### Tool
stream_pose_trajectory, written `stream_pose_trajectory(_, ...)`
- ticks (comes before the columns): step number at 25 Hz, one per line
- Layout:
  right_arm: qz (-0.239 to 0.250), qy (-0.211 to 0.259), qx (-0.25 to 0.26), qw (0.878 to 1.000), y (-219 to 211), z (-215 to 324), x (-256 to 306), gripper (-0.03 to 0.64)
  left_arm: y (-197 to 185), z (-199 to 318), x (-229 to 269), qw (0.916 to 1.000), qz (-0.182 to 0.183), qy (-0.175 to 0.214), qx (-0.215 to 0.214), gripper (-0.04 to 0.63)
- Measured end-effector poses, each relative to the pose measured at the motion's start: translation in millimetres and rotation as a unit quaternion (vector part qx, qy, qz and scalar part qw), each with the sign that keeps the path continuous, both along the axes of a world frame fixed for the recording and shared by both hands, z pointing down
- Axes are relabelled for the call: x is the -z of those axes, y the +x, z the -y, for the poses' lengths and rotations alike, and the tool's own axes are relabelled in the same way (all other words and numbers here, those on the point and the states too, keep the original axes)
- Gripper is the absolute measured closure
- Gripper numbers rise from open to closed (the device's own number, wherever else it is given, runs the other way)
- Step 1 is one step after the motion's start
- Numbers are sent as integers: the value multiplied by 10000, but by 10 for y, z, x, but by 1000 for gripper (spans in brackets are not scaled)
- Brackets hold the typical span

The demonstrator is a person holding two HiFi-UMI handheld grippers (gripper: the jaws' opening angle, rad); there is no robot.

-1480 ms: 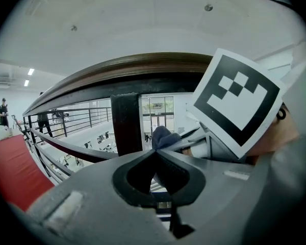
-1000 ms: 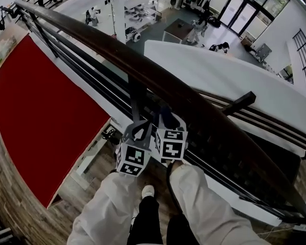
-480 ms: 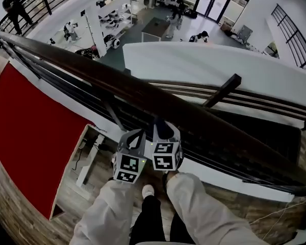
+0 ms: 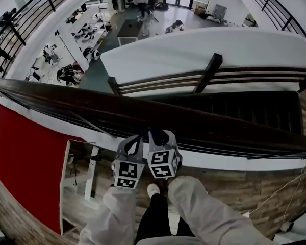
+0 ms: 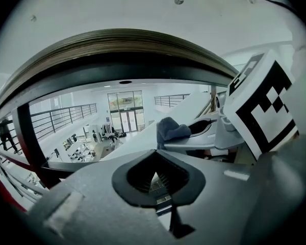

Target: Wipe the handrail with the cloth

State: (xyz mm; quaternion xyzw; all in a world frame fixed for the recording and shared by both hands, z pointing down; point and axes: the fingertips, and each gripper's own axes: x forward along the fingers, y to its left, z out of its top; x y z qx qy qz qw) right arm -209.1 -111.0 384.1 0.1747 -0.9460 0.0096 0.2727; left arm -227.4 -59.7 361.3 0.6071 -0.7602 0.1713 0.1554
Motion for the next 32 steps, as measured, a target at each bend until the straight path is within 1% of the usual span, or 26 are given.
stream_pose_trajectory(4, -24, -25, -168, 9999, 343, 204, -1, 508, 255, 151, -40, 9999, -93, -69, -69, 595)
stream_pose_trajectory(11, 81, -119, -575, 9982, 1050, 662, 26, 507, 754, 509, -63, 9991, -152, -78, -384, 595)
stream_pose_trajectory(14, 107, -161, -582, 9981, 1279, 786, 22, 502, 990, 663, -75, 9982, -191, -93, -559, 595)
stream_pose_trajectory(20, 215, -254, -585, 9977, 1627, 989, 7, 495, 1344, 921, -116, 9970, -219, -108, -739, 595)
stream_pose_trajectory(28, 222, -238, -998, 9945, 2144, 1285, 12, 503, 1737, 1137, -175, 9941, -232, -168, -1046, 595)
stream_pose_trajectory(32, 224, -282, -1393, 9896, 2410, 1520, 19, 508, 1928, 1277, -168, 9924, -257, -185, -1186, 595)
